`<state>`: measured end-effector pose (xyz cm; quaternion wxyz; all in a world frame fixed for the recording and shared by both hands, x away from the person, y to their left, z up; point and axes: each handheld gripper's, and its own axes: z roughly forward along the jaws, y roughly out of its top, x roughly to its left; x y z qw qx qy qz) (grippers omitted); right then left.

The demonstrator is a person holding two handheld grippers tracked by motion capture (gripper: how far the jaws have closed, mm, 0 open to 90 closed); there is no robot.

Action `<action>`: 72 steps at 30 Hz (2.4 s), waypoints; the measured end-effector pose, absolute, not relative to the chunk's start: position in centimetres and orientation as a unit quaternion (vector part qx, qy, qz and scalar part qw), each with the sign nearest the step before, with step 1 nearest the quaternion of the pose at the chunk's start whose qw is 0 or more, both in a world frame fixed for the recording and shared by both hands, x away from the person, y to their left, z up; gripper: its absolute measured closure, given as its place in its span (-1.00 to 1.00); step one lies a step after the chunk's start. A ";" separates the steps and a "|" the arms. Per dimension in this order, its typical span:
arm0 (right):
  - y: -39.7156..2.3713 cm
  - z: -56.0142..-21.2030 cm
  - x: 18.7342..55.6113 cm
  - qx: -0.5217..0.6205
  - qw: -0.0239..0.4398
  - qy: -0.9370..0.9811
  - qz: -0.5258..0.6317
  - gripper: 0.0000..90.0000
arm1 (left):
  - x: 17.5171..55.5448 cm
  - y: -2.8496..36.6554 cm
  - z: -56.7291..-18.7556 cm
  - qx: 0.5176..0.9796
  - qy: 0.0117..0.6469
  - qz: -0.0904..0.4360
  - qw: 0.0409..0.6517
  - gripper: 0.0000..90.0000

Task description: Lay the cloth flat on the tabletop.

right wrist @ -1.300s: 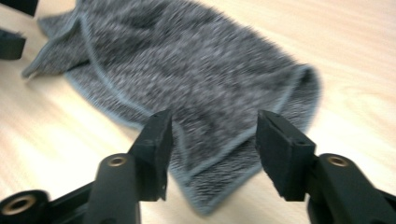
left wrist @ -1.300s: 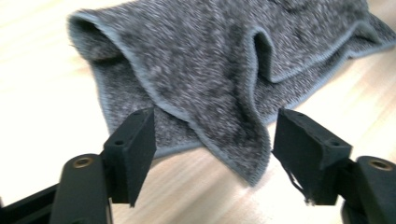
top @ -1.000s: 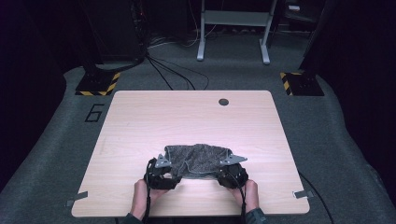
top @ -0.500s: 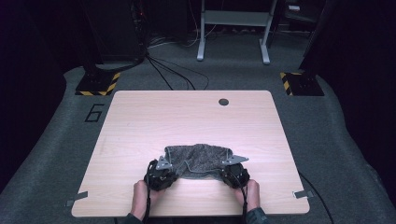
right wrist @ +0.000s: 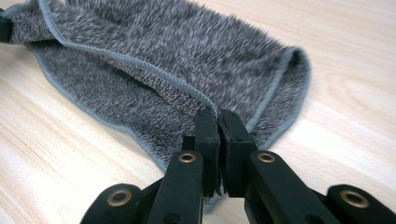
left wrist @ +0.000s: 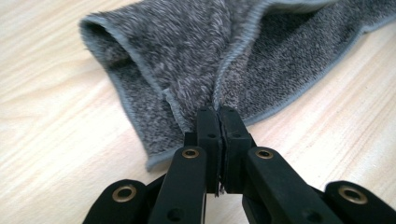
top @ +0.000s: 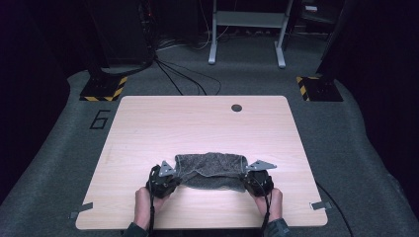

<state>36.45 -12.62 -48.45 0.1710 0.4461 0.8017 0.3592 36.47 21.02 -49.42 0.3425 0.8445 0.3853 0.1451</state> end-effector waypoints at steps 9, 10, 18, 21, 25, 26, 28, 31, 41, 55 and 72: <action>-13.3 -47.4 35.6 0.443 0.174 0.799 0.367 0.95 | 36.5 21.8 -49.0 0.840 0.387 0.144 0.352 0.98; -13.3 -47.4 35.5 0.438 0.175 0.801 0.368 0.95 | 36.5 21.8 -49.0 0.839 0.388 0.145 0.353 0.98; -13.5 -46.7 35.9 0.442 0.169 0.798 0.372 0.96 | 37.8 22.0 -49.1 0.840 0.387 0.127 0.359 0.98; -13.6 -46.1 37.3 0.436 0.180 0.799 0.373 0.97 | 39.5 22.2 -48.8 0.831 0.395 0.115 0.375 0.98; -13.5 -45.2 41.7 0.442 0.191 0.796 0.366 0.98 | 43.8 22.3 -47.9 0.823 0.405 0.108 0.383 0.99; -13.5 -45.0 42.8 0.442 0.193 0.797 0.365 0.99 | 45.2 22.3 -47.5 0.825 0.406 0.115 0.376 0.99; -13.4 -43.8 46.4 0.444 0.204 0.794 0.361 0.99 | 48.3 22.5 -46.1 0.820 0.417 0.120 0.374 0.99; -12.4 -40.0 49.8 0.444 0.231 0.785 0.365 0.99 | 51.6 22.6 -41.1 0.805 0.419 0.171 0.383 0.99; -12.3 -27.5 46.7 0.360 0.335 0.753 0.437 0.98 | 46.5 22.9 -30.0 0.793 0.329 0.291 0.422 0.99; -13.3 -47.0 38.1 0.400 0.195 0.824 0.350 0.97 | 39.1 22.7 -48.0 0.848 0.358 0.153 0.359 0.99; -16.6 -48.6 34.3 0.425 0.140 0.817 0.364 0.28 | 34.6 24.2 -49.0 0.844 0.372 0.090 0.376 0.03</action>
